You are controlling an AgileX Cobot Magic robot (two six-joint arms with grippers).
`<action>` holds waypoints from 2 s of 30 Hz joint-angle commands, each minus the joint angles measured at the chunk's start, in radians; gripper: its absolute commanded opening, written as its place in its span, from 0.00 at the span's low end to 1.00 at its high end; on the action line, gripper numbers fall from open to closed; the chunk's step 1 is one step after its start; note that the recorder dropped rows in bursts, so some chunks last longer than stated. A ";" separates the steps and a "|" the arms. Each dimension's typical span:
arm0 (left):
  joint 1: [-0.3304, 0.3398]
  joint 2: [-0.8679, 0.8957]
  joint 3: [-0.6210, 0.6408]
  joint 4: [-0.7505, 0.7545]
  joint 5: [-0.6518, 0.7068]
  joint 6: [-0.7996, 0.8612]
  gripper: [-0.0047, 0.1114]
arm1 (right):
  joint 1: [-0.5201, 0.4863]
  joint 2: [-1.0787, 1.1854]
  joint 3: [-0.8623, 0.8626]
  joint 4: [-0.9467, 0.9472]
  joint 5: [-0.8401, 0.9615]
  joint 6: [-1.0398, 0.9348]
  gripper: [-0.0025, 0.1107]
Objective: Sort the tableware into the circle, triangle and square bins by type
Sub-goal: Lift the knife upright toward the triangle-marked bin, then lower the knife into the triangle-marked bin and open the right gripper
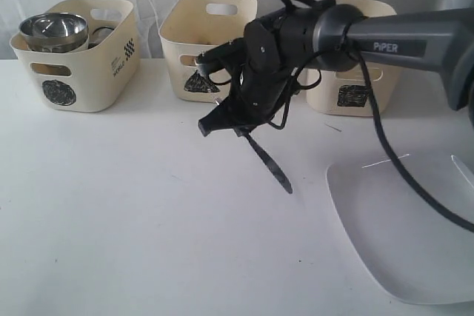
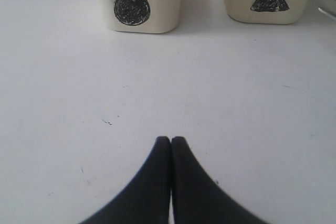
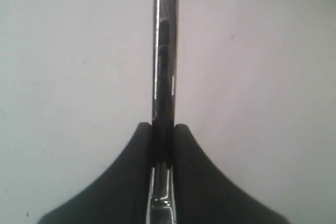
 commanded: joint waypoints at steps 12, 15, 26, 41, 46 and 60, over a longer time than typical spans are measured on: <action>-0.006 -0.004 0.004 -0.005 0.002 -0.001 0.04 | -0.125 -0.137 -0.001 0.048 -0.178 -0.050 0.02; -0.006 -0.004 0.004 -0.005 0.002 -0.001 0.04 | -0.154 -0.155 -0.001 0.178 -0.231 -0.050 0.02; -0.006 -0.004 0.004 -0.005 0.002 -0.001 0.04 | -0.217 -0.156 -0.001 0.550 -0.431 -0.048 0.02; -0.006 -0.004 0.004 -0.005 0.002 -0.001 0.04 | -0.296 -0.078 -0.023 0.948 -0.576 -0.043 0.02; -0.006 -0.004 0.004 -0.005 0.002 -0.001 0.04 | -0.300 -0.011 -0.121 0.948 -0.580 -0.043 0.02; -0.006 -0.004 0.004 -0.005 0.002 -0.001 0.04 | -0.300 0.191 -0.432 1.034 -0.563 -0.048 0.02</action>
